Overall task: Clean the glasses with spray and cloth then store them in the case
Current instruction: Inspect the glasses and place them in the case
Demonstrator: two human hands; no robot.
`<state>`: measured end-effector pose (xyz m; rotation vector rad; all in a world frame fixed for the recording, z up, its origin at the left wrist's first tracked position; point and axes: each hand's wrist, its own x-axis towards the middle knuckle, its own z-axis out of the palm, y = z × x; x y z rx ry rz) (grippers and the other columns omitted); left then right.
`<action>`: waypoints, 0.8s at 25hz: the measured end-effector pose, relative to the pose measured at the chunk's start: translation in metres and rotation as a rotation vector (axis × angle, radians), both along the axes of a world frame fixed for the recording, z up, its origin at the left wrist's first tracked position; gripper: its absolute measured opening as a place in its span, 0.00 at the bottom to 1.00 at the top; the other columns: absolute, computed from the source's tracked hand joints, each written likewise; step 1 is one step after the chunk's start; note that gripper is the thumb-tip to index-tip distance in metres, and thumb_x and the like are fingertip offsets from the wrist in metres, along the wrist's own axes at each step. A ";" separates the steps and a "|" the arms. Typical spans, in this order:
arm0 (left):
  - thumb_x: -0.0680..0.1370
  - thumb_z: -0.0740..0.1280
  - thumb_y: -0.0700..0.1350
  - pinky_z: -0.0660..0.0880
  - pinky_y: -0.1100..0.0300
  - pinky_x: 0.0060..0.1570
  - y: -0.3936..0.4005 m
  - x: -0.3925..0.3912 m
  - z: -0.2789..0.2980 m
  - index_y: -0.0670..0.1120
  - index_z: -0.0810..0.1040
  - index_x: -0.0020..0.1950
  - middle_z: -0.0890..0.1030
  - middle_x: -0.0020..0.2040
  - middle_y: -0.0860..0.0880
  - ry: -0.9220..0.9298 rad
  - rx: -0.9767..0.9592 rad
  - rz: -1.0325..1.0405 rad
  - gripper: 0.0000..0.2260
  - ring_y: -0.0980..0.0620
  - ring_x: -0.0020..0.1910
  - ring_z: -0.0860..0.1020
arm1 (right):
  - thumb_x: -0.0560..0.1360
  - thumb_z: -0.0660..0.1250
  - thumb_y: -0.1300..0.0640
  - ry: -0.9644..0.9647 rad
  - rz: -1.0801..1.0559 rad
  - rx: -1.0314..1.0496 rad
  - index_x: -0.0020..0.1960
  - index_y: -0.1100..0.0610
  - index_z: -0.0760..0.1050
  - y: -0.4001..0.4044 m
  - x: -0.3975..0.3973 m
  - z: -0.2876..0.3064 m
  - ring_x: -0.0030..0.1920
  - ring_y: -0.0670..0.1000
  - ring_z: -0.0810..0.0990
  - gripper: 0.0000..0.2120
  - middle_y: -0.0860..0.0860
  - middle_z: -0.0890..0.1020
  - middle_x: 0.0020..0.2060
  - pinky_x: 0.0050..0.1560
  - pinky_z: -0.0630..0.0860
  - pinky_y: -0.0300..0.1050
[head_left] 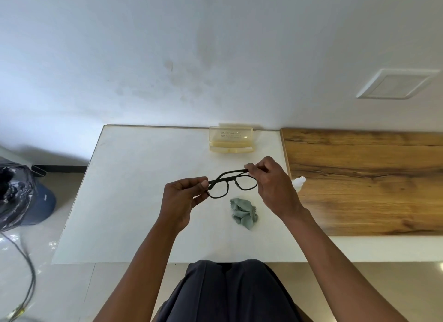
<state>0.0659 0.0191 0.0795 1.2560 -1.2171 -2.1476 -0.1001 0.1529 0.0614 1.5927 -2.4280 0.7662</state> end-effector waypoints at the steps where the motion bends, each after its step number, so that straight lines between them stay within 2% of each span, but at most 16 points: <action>1: 0.72 0.68 0.32 0.80 0.61 0.39 -0.001 0.000 0.001 0.37 0.80 0.43 0.83 0.31 0.48 0.005 0.008 -0.007 0.03 0.53 0.34 0.81 | 0.63 0.68 0.79 0.016 0.004 0.002 0.54 0.63 0.79 0.000 -0.001 -0.001 0.36 0.59 0.78 0.22 0.59 0.75 0.38 0.31 0.79 0.49; 6: 0.72 0.68 0.31 0.81 0.59 0.42 -0.005 -0.002 0.007 0.37 0.81 0.40 0.83 0.33 0.46 -0.007 0.020 -0.028 0.03 0.51 0.36 0.80 | 0.63 0.68 0.79 0.011 0.023 0.060 0.53 0.63 0.79 0.001 -0.001 -0.004 0.37 0.59 0.77 0.22 0.60 0.75 0.40 0.30 0.79 0.49; 9: 0.71 0.68 0.31 0.81 0.60 0.40 -0.004 -0.004 0.009 0.37 0.81 0.39 0.83 0.33 0.46 -0.013 0.009 -0.038 0.04 0.51 0.35 0.81 | 0.63 0.67 0.79 -0.028 0.023 0.114 0.53 0.63 0.79 0.002 -0.002 -0.007 0.38 0.60 0.77 0.22 0.61 0.75 0.41 0.30 0.79 0.51; 13: 0.71 0.69 0.31 0.80 0.61 0.38 -0.002 -0.007 0.011 0.37 0.81 0.39 0.83 0.31 0.47 -0.020 -0.021 -0.010 0.03 0.53 0.34 0.81 | 0.67 0.64 0.76 -0.095 -0.038 0.192 0.62 0.60 0.75 -0.002 0.006 0.001 0.47 0.64 0.76 0.25 0.63 0.75 0.52 0.40 0.79 0.53; 16: 0.70 0.71 0.32 0.80 0.60 0.40 0.002 -0.012 0.015 0.36 0.81 0.40 0.83 0.31 0.47 -0.035 -0.068 0.015 0.01 0.51 0.35 0.81 | 0.72 0.63 0.62 -0.139 -0.052 0.151 0.67 0.57 0.70 -0.007 0.026 0.012 0.55 0.65 0.71 0.23 0.62 0.72 0.60 0.49 0.76 0.55; 18: 0.69 0.72 0.33 0.80 0.57 0.44 0.004 -0.015 0.017 0.36 0.81 0.40 0.83 0.34 0.44 -0.057 -0.114 0.027 0.02 0.49 0.37 0.81 | 0.73 0.64 0.50 -0.232 0.004 0.184 0.70 0.56 0.66 -0.011 0.040 0.018 0.61 0.62 0.68 0.27 0.60 0.69 0.64 0.55 0.72 0.52; 20: 0.69 0.73 0.34 0.80 0.54 0.46 0.006 -0.017 0.020 0.37 0.82 0.40 0.83 0.36 0.42 -0.090 -0.168 0.017 0.02 0.46 0.39 0.82 | 0.71 0.69 0.47 -0.250 0.057 0.231 0.71 0.56 0.64 -0.015 0.050 0.019 0.63 0.60 0.67 0.32 0.59 0.69 0.65 0.58 0.71 0.52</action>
